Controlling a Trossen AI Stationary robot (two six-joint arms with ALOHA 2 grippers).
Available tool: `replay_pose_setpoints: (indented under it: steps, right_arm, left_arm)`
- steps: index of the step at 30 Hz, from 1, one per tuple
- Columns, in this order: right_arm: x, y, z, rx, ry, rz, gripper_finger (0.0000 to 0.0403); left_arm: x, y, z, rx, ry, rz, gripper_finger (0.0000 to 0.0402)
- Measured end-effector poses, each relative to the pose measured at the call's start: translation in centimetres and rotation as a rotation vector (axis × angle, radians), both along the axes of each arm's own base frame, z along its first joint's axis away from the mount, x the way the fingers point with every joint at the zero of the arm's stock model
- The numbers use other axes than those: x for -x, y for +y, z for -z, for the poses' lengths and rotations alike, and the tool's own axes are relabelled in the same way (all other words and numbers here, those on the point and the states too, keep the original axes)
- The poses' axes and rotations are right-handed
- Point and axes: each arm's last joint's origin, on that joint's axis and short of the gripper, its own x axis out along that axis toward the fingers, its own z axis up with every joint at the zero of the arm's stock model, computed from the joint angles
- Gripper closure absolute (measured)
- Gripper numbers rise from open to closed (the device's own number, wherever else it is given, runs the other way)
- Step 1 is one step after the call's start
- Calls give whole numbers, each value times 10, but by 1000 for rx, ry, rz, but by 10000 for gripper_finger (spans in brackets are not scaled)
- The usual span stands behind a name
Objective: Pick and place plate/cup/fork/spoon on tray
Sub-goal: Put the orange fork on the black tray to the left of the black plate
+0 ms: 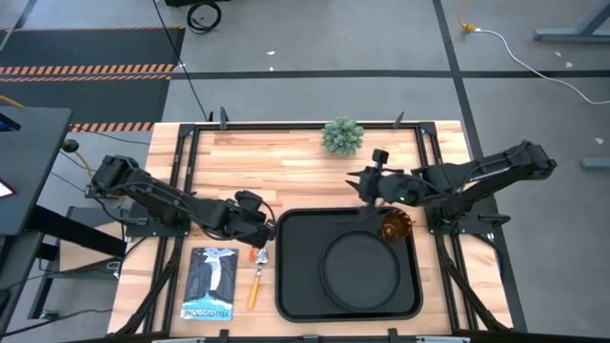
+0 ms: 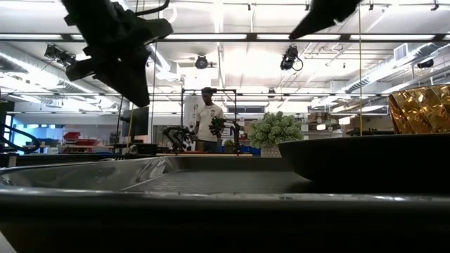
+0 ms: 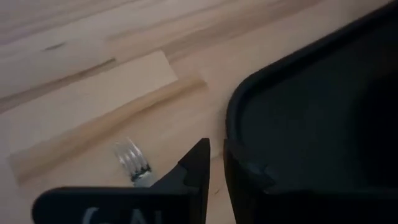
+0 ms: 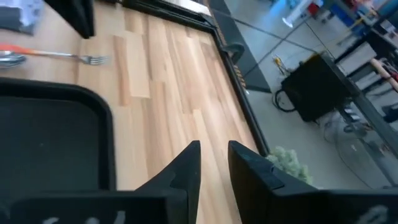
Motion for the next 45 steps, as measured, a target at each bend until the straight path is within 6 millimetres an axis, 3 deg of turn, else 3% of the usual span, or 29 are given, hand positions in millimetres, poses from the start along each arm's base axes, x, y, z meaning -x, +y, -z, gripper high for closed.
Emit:
replay_pose_setpoints:
  steps: [10,22,27,35,45]
  right_arm:
    - [38,23,25,147,-219,-193,332]
    - [74,26,46,200,-340,-196,340]
    - [78,26,54,193,-358,-200,340]
    - [78,26,59,186,-358,-221,340]
    - [79,26,57,193,-367,-226,340]
  left_arm:
    - [-10,-17,4,70,114,-117,350]
    - [-10,-25,18,162,336,-232,349]
    - [-13,-19,21,165,348,-258,336]
    - [-26,-7,36,197,393,-235,280]
    - [-33,-2,42,195,515,56,272]
